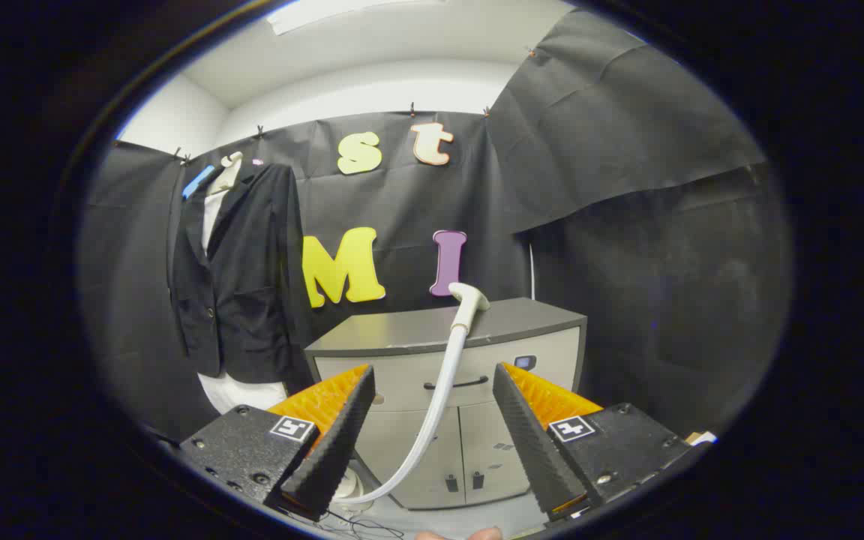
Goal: Iron the clothes twice with a garment steamer, once on the left side and once on the right side.
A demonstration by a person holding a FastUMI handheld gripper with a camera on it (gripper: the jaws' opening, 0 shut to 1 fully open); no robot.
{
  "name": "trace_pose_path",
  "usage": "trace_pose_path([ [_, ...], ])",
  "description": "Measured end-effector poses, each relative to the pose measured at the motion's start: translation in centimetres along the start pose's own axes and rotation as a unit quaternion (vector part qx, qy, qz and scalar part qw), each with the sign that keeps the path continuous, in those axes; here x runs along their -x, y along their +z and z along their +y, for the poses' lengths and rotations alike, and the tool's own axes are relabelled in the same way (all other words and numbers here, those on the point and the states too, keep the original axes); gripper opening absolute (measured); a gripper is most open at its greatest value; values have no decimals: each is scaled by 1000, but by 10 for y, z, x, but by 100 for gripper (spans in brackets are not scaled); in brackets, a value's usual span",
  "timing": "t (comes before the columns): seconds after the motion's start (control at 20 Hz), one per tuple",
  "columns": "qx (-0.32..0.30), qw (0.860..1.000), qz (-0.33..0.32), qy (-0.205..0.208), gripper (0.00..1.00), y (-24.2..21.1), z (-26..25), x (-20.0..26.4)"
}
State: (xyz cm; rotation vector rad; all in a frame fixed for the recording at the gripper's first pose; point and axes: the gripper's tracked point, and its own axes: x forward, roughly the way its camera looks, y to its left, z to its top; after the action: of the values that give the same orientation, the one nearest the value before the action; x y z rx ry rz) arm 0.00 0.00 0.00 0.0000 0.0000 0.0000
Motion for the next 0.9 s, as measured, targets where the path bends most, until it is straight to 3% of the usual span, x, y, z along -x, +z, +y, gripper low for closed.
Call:
trace_pose_path([
  [0.6, 9, 998, -26, -55, 98, 11, 9, 27],
  [0.9, -7, 999, -21, -47, 98, 13, 30, 20],
])
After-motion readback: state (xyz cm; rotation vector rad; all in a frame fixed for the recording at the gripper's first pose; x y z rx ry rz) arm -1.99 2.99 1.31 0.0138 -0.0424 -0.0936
